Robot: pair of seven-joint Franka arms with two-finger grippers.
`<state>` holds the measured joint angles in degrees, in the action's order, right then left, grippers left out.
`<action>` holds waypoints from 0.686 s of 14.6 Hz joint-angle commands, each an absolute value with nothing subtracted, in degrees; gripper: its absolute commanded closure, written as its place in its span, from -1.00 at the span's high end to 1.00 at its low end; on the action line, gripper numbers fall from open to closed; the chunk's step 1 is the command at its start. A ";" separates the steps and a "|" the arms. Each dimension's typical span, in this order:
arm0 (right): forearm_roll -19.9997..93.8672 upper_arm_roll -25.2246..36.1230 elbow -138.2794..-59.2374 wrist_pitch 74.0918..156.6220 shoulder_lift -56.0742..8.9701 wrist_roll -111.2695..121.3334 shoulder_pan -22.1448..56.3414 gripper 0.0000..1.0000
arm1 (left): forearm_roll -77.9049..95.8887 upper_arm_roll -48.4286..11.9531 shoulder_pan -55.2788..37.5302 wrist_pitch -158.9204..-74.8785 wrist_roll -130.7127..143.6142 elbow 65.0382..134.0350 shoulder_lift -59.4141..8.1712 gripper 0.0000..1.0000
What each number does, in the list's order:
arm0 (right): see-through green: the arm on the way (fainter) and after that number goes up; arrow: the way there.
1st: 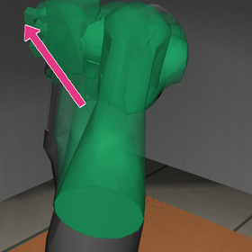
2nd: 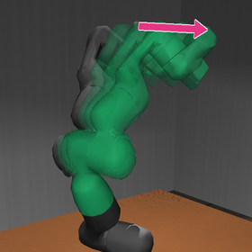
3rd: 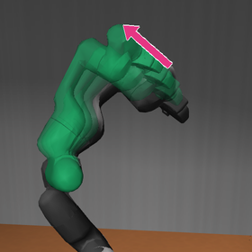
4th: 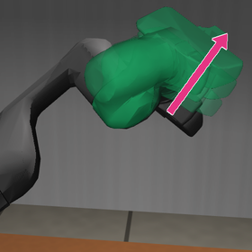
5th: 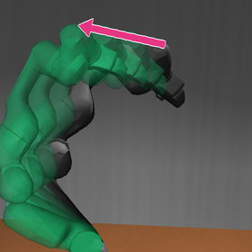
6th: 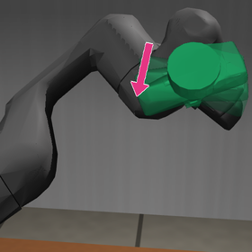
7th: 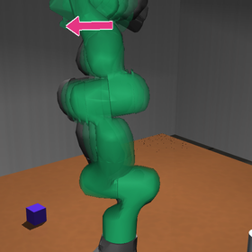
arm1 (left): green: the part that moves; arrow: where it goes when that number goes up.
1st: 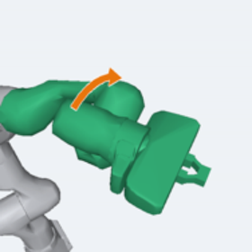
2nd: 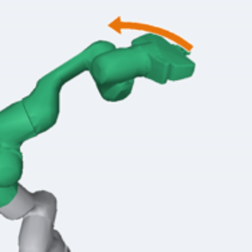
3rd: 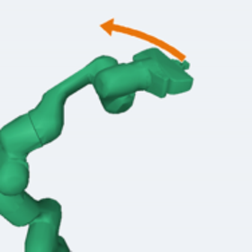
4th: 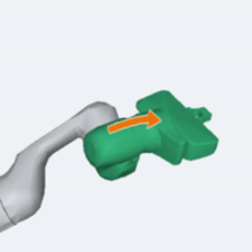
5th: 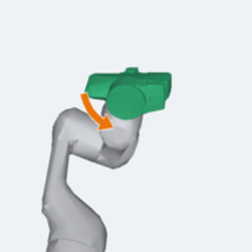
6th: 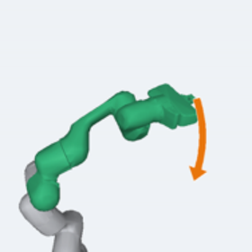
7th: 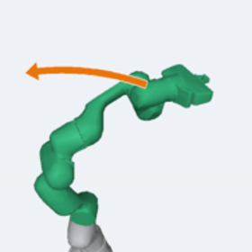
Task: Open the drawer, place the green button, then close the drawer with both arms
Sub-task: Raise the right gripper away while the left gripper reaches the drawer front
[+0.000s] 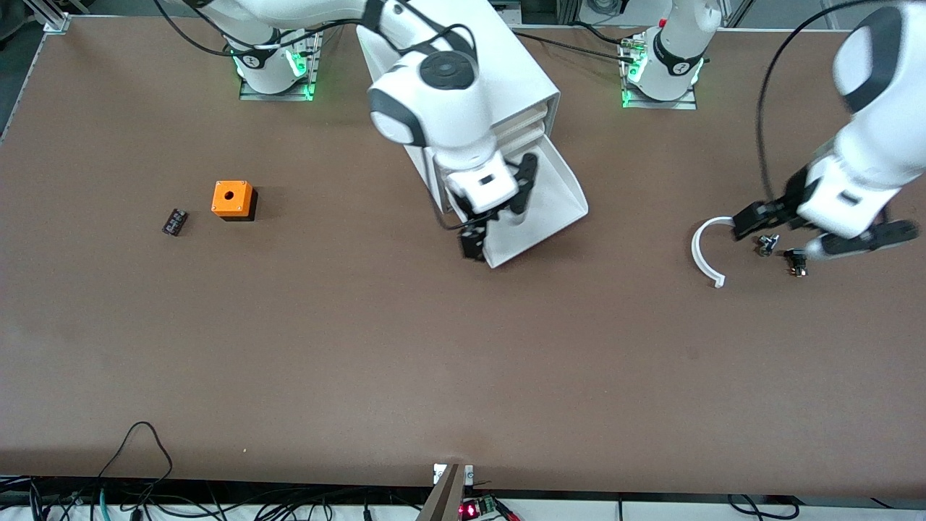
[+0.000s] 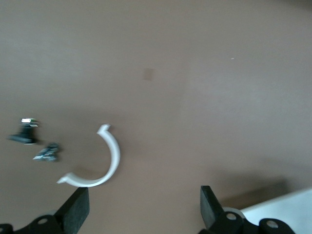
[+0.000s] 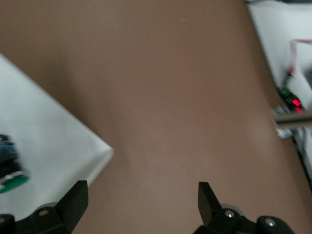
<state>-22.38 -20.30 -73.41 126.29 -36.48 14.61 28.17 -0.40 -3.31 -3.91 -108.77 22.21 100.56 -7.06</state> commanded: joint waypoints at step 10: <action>-14.69 -8.26 -79.18 108.22 -26.73 -29.08 18.39 1.00 | 3.23 -6.77 -17.75 -135.33 52.82 106.50 -28.48 1.00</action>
<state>-18.21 -7.87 -75.85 112.03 -30.60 -24.85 22.06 0.36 -7.16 -16.74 -131.81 52.41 104.15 -28.38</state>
